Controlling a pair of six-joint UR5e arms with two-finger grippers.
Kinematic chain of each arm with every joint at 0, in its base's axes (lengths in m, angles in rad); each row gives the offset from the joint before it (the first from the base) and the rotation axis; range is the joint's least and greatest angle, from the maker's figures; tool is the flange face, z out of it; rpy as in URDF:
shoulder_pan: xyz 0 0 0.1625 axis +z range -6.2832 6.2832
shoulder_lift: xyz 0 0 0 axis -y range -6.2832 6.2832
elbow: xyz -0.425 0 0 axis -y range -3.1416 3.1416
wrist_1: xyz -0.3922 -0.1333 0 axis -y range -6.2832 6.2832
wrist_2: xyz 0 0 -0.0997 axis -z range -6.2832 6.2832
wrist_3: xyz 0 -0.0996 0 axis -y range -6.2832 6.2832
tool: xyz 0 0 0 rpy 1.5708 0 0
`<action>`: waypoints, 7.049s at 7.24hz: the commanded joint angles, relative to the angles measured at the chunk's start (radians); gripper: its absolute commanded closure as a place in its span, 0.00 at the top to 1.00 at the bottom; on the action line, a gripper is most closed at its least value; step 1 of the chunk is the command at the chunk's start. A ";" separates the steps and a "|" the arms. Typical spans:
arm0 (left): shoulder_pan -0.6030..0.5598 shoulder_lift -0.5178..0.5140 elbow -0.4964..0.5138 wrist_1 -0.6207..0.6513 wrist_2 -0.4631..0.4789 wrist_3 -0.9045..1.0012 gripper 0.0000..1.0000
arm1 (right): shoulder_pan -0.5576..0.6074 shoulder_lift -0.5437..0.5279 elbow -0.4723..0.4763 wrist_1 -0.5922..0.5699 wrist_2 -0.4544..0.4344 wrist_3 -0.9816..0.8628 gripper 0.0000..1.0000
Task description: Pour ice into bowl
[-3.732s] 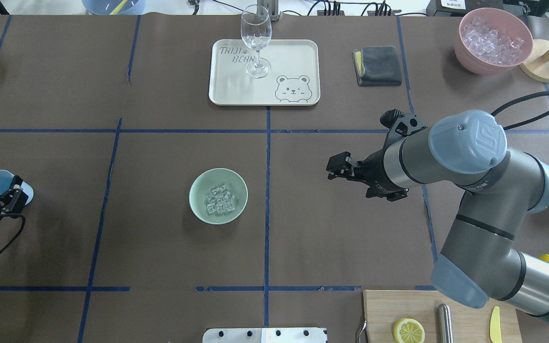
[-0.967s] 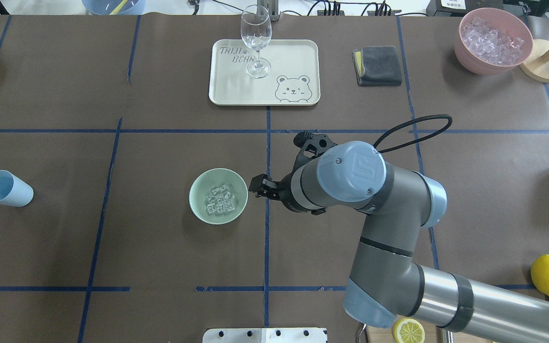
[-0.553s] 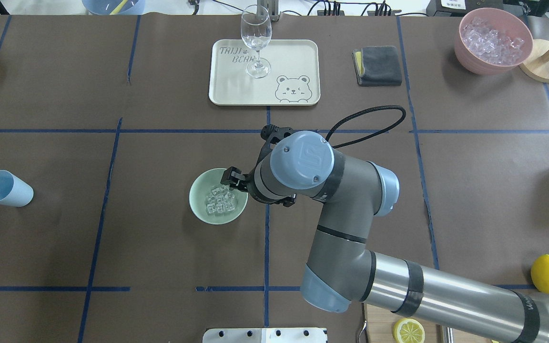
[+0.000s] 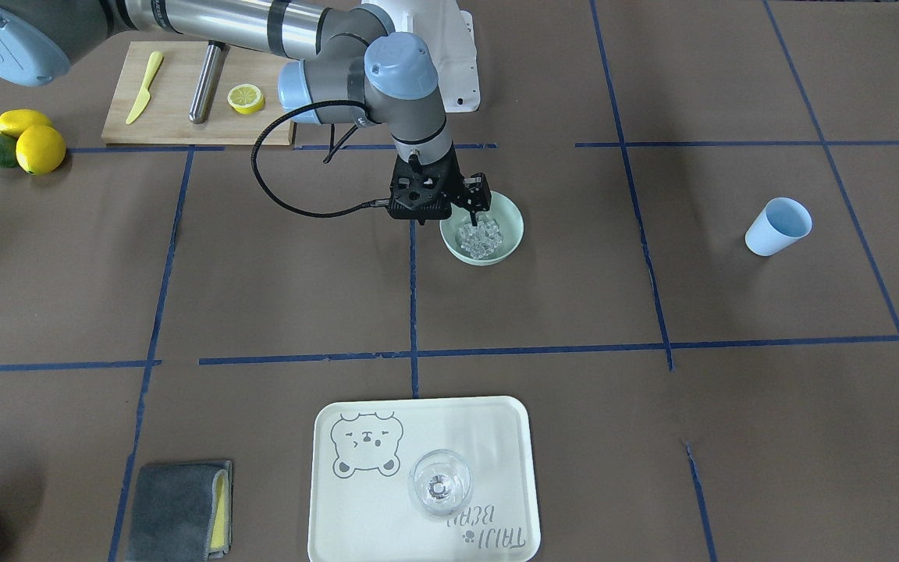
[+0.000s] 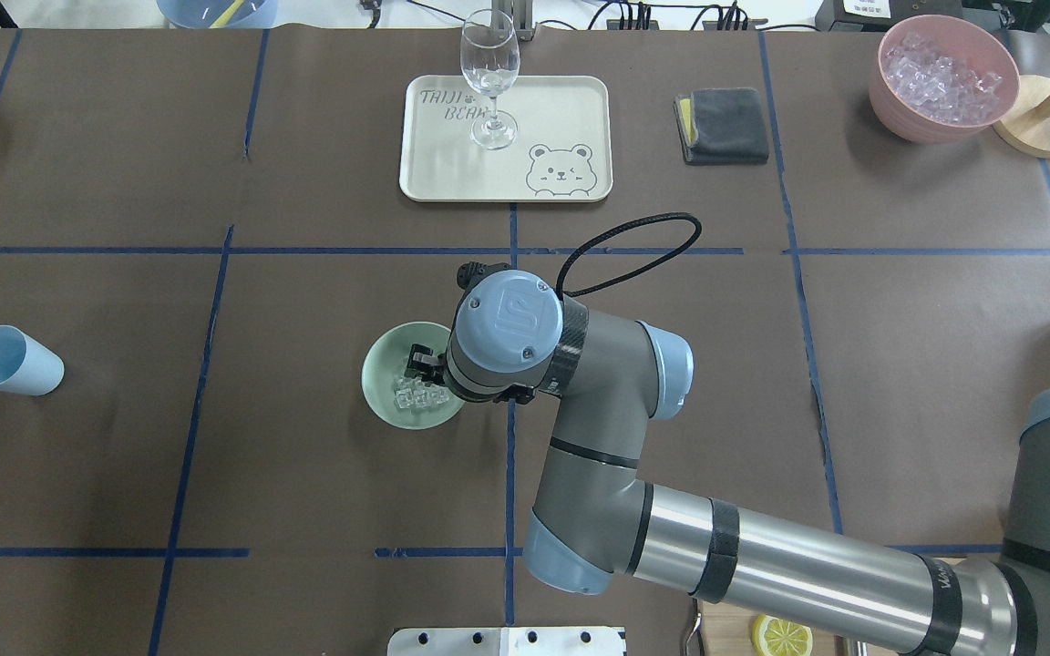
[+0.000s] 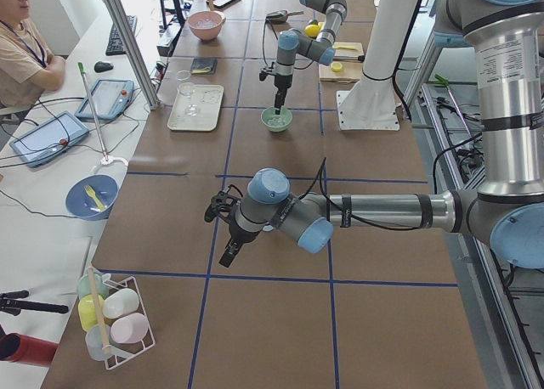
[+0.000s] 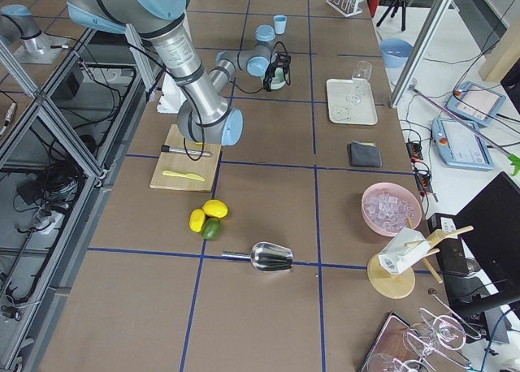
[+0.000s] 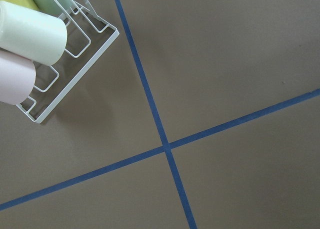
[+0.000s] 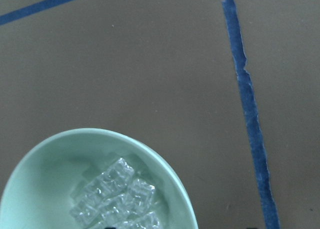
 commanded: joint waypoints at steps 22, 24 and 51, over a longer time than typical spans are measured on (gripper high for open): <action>-0.007 0.039 -0.065 0.004 -0.014 -0.011 1.00 | 0.485 -0.986 0.318 0.421 0.443 -0.378 0.99; -0.005 0.038 -0.064 0.004 -0.014 -0.014 1.00 | 0.512 -0.989 0.324 0.421 0.452 -0.384 1.00; -0.116 -0.168 -0.099 0.782 -0.250 0.293 1.00 | 1.118 -0.848 0.201 -0.300 0.627 -1.729 1.00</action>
